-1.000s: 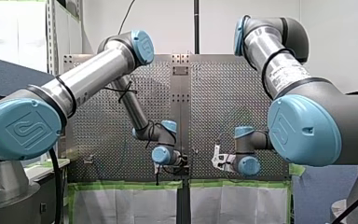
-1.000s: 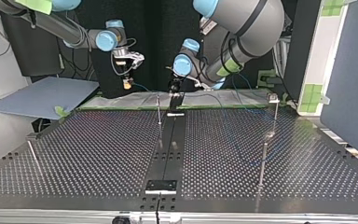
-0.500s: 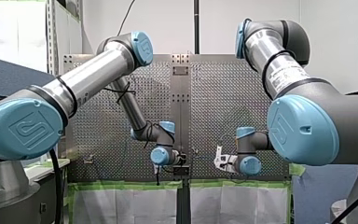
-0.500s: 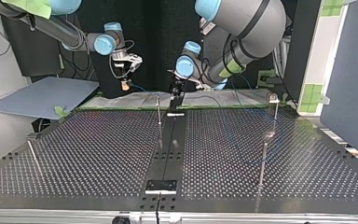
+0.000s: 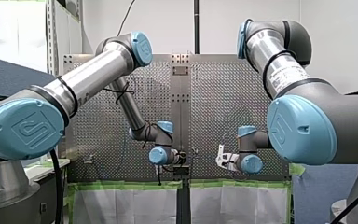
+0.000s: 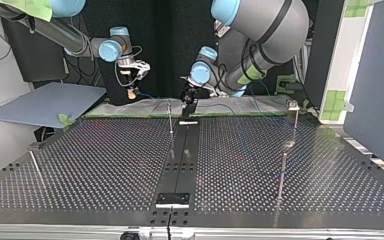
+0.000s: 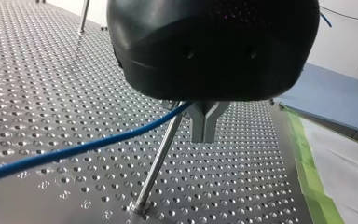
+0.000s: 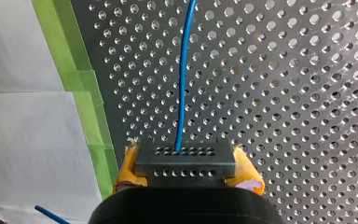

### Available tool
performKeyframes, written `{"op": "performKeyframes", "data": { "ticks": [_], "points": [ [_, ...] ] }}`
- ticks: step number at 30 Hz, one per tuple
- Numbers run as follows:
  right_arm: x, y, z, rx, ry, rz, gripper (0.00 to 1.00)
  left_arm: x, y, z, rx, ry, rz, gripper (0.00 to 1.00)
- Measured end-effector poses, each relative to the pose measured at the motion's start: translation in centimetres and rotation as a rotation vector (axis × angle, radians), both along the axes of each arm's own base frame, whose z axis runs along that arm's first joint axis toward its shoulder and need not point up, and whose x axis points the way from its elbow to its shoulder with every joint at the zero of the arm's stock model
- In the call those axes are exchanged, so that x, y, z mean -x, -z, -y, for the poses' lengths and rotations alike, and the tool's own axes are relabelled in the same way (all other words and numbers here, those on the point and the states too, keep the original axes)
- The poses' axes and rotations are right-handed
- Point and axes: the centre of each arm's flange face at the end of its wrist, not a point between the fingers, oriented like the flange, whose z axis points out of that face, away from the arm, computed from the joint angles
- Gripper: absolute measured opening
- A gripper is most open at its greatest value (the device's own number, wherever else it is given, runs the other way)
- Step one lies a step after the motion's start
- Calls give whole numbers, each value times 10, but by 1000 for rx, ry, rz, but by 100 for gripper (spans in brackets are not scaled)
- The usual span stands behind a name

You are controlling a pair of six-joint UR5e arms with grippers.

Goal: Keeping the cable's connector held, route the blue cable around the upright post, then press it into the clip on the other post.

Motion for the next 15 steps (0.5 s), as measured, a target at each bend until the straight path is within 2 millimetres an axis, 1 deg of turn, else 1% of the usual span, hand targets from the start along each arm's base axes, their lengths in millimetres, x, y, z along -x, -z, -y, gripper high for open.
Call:
{"op": "performKeyframes", "data": {
  "ticks": [15],
  "points": [
    [4,-3,11,14,14,5,0,-3,1,-2,47,18,-24,0]
  ]
}}
